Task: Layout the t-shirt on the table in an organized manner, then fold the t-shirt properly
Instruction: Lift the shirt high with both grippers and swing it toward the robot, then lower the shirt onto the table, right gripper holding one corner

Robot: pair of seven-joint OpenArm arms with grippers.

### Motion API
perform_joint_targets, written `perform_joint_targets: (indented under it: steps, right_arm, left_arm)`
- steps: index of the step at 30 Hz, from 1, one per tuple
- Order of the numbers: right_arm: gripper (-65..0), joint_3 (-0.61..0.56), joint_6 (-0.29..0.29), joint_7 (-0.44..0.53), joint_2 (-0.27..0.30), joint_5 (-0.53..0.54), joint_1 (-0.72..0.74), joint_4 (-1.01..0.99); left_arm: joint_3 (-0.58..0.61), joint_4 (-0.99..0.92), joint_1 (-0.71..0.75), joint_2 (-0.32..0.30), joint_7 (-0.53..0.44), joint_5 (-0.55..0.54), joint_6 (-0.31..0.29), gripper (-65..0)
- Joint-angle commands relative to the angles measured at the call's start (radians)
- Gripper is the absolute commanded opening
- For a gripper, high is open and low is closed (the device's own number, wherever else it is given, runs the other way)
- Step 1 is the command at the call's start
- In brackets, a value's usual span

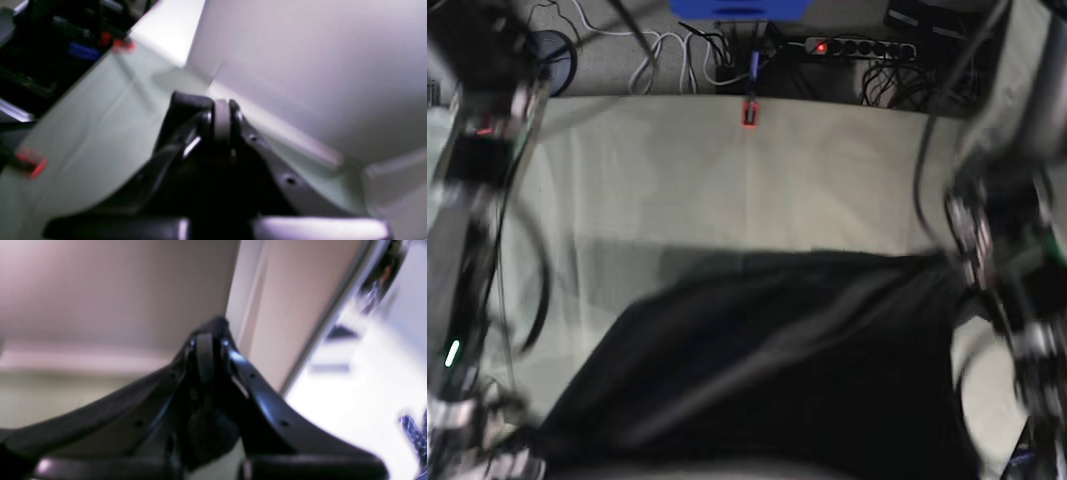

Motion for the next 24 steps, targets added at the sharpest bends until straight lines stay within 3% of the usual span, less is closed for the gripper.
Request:
perform_joint_targets:
  steps: [1, 7, 13, 15, 19, 24]
  right_arm:
    - [-65.0, 0.002, -0.005, 0.039, 0.012, -0.006, 0.099, -0.008]
    - [-65.0, -0.002, -0.005, 0.048, 0.049, -0.004, 0.415, -0.147]
    - [-65.0, -0.002, -0.005, 0.048, 0.055, -0.006, 0.536, -0.212]
    - [-65.0, 0.004, -0.005, 0.044, 0.055, -0.006, 0.506, -0.2]
    - [-65.0, 0.007, -0.005, 0.047, 0.067, -0.006, 0.323, -0.1]
    - [-65.0, 0.038, -0.005, 0.05, 0.021, -0.002, 0.058, 0.021]
  left_arm:
    - [0.02, -0.03, -0.103, -0.005, -0.06, -0.006, 0.001, -64.6]
    - [0.132, -0.246, -0.395, -0.004, -0.232, -0.012, 0.001, -64.6]
    - [0.139, -0.3, -0.396, 0.007, -0.281, -0.014, 0.001, -64.6]
    - [0.135, -0.277, -0.396, 0.005, -0.275, -0.014, 0.001, -64.6]
    - [0.109, -0.111, -0.396, -0.01, -0.135, -0.015, 0.001, -64.6]
    - [0.025, 0.174, -0.151, -0.007, 0.015, -0.015, 0.001, -64.6]
